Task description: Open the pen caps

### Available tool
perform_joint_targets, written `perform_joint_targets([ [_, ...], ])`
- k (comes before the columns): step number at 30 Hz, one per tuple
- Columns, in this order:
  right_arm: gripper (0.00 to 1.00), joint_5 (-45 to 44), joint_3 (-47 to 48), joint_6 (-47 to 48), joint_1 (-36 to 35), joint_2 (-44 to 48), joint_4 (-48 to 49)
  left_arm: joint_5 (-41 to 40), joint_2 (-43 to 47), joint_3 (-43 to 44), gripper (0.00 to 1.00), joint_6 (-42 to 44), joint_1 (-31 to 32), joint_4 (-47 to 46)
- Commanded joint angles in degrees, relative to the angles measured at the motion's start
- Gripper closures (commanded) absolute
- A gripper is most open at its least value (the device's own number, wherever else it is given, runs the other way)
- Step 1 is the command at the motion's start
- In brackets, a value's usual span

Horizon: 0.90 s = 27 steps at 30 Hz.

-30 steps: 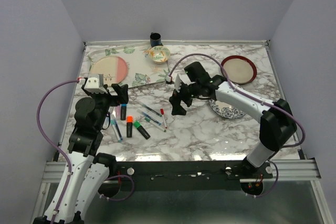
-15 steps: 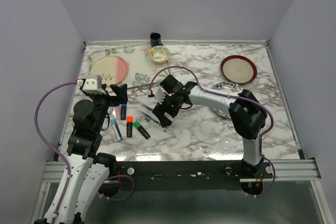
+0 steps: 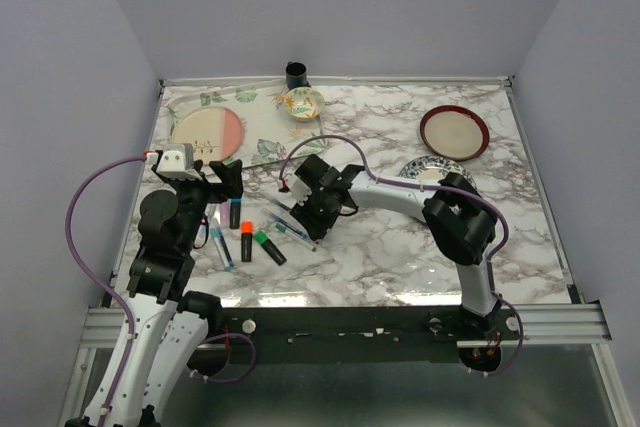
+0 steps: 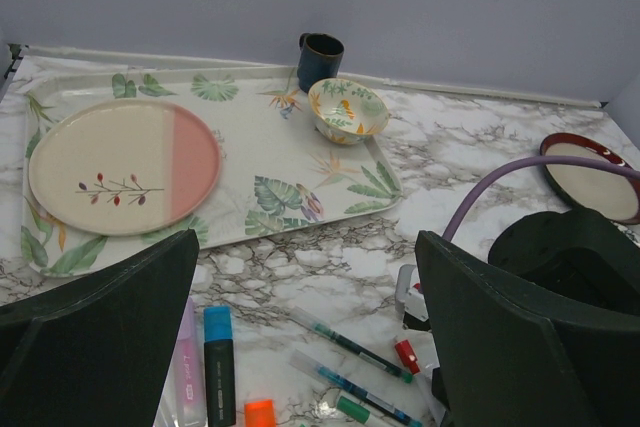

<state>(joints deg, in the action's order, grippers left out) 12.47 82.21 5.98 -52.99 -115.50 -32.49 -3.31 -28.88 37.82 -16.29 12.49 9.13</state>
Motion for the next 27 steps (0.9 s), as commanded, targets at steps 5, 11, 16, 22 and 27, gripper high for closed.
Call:
perform_joint_targets([
  [5,0.53,-6.31,0.31,-0.88,-1.15,-2.27,1.38,0.06,0.93,0.06,0.01,0.39,-0.27,-1.22],
  [11,0.72,-12.11,-0.30,-0.18,-1.15,-2.62,1.55,0.24,0.94,-0.03,0.01,0.39,-0.27,-1.30],
  [16,0.85,-15.36,-1.18,0.53,-0.36,-2.36,1.73,0.59,0.93,-0.12,0.01,0.30,-0.27,-1.39],
  [22,0.96,-14.85,-2.85,1.32,2.54,-0.60,1.99,1.64,0.59,-0.21,0.01,-0.05,-0.27,-1.48],
  [27,0.99,-9.84,-4.78,3.33,4.91,3.00,2.08,3.13,-0.73,-0.12,0.01,-1.19,-0.27,-1.39],
])
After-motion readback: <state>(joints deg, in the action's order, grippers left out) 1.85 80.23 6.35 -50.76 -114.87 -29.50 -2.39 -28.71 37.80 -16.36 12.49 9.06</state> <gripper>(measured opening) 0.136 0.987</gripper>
